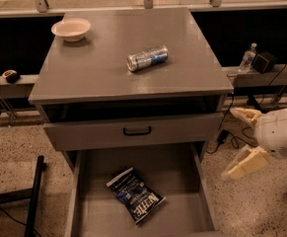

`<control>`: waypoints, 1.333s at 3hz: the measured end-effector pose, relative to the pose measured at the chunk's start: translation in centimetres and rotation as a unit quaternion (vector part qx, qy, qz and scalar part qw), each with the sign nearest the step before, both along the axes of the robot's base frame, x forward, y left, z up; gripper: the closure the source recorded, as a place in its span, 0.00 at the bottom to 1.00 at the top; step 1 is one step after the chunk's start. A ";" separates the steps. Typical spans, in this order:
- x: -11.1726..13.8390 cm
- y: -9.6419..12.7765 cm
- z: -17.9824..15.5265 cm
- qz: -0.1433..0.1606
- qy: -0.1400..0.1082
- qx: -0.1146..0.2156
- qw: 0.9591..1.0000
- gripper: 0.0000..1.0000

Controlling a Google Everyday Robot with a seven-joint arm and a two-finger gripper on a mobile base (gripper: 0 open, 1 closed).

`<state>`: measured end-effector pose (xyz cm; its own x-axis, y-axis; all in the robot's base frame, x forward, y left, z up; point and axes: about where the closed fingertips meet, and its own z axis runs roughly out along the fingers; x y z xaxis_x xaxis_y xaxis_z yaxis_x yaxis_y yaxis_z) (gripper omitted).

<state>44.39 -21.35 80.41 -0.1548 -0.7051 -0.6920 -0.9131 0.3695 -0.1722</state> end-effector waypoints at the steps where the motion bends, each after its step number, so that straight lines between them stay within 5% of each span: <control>1: 0.3 2.5 -3.7 -0.004 0.001 0.055 0.998 0.00; 3: 0.0 11.6 -14.1 0.046 -0.049 0.073 0.995 0.00; 4: 2.1 12.5 -17.5 0.066 -0.054 0.081 0.993 0.00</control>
Offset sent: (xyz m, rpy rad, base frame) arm 0.0268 0.1305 -0.1718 0.1474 -0.2137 0.0057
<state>46.52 -8.82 62.95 0.0128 -0.5929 -0.8052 -0.9349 0.2785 -0.2200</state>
